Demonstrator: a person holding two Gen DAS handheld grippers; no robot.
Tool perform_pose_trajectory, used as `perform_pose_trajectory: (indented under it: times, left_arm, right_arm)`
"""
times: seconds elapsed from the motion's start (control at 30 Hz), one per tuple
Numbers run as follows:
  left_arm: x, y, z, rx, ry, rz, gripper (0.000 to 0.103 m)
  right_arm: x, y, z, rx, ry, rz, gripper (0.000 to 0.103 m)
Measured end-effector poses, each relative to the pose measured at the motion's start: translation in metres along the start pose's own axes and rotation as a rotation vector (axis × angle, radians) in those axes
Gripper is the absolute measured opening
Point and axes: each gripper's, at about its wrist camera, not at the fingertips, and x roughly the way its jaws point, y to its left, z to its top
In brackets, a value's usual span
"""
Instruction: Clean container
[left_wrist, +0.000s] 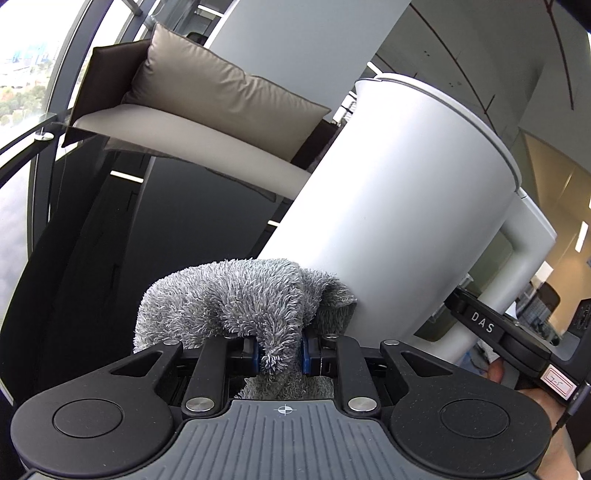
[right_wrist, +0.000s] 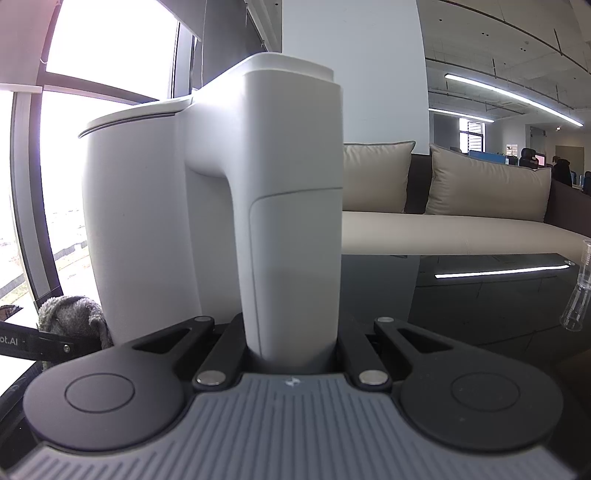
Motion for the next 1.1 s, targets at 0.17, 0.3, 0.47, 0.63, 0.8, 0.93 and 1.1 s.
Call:
perform_pose_trajectory:
  times: [0.17, 0.3, 0.47, 0.63, 0.8, 0.93, 1.1]
  left_arm:
    - [0.005, 0.005, 0.000, -0.006, 0.016, 0.016, 0.017]
    - [0.007, 0.008, 0.001, -0.008, 0.021, 0.021, 0.017]
    - [0.005, 0.005, -0.002, 0.000, 0.015, 0.030, 0.016]
    - [-0.015, -0.005, -0.006, 0.007, -0.049, 0.022, 0.015]
    - [-0.033, -0.005, 0.008, -0.004, -0.147, -0.003, 0.015]
    - [-0.041, -0.006, 0.016, -0.010, -0.186, -0.005, 0.015]
    - [-0.058, -0.010, 0.023, -0.026, -0.263, -0.027, 0.015]
  right_arm:
    - [0.003, 0.000, 0.000, -0.001, 0.000, 0.004, 0.003]
    - [0.005, 0.001, 0.001, -0.001, 0.000, 0.004, 0.003]
    - [0.001, 0.005, -0.001, -0.003, -0.001, 0.007, 0.003]
    - [0.004, 0.005, -0.001, -0.004, -0.002, 0.017, 0.003]
    - [0.003, 0.008, -0.001, -0.009, -0.003, 0.036, 0.003]
    - [0.002, 0.011, 0.000, -0.015, -0.004, 0.061, 0.003]
    - [0.000, 0.016, 0.000, -0.024, -0.006, 0.085, 0.003]
